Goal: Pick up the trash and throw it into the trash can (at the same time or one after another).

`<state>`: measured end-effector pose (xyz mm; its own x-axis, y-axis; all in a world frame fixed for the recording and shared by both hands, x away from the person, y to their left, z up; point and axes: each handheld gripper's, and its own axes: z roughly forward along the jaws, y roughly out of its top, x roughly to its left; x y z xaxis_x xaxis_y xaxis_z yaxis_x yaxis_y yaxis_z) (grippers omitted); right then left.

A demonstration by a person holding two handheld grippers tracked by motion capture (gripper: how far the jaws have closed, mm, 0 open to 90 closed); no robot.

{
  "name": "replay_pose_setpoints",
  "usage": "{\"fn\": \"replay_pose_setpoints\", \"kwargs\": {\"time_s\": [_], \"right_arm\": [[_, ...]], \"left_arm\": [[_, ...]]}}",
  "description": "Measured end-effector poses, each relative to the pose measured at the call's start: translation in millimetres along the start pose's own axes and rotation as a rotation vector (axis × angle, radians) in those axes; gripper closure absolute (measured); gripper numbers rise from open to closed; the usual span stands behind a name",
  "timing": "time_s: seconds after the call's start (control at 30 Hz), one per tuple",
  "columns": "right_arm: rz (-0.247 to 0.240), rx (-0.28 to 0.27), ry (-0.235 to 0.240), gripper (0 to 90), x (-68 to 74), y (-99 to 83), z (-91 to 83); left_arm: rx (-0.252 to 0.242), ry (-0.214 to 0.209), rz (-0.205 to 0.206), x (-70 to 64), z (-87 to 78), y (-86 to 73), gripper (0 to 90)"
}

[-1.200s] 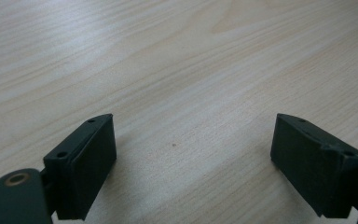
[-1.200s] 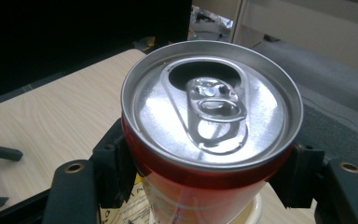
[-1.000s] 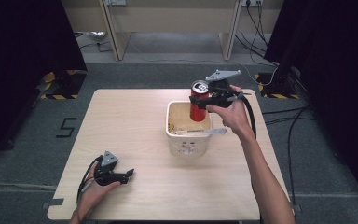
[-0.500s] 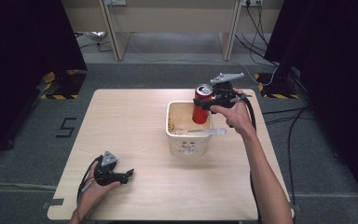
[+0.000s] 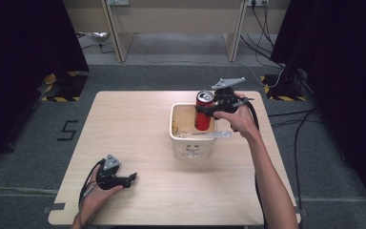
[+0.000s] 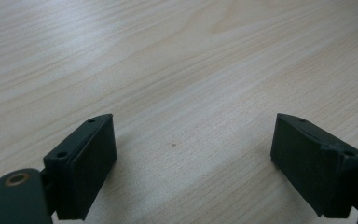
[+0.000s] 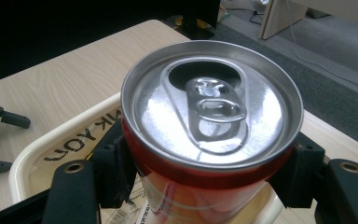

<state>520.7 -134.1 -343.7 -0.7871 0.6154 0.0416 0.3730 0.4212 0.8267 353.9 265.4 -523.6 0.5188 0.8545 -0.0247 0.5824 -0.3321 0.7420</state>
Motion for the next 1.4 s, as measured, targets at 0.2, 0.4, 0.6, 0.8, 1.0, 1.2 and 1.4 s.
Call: {"fn": "replay_pose_setpoints", "kwargs": {"time_s": [0.2,0.4,0.6,0.8,1.0,1.2,1.4], "right_arm": [[-0.005,0.018,0.01,34.0,-3.6,-4.8,6.4],[0.009,0.039,0.017,33.6,-4.7,-8.6,9.9],[0.056,-0.021,0.007,19.1,-7.0,-7.2,1.9],[0.054,-0.058,-0.044,19.3,-9.3,-5.7,-15.3],[0.069,-0.078,-0.103,19.4,-14.4,-9.0,-31.9],[0.094,-0.064,-0.172,19.5,-21.7,-16.8,-44.1],[0.099,-0.062,-0.211,20.1,-22.8,-23.3,-52.4]], "left_arm": [[0.002,0.0,0.0,0.1,-0.2,0.1,13.5],[-0.001,0.0,-0.001,0.0,0.0,0.0,13.4],[0.0,0.0,-0.001,0.0,0.0,0.0,13.5],[-0.001,0.0,0.0,0.0,0.1,-0.1,13.4],[0.002,0.001,0.001,0.0,-0.1,0.1,13.4],[0.002,0.001,0.001,-0.1,-0.1,0.1,13.4],[0.002,0.001,0.001,-0.1,-0.1,0.1,13.4]]}}
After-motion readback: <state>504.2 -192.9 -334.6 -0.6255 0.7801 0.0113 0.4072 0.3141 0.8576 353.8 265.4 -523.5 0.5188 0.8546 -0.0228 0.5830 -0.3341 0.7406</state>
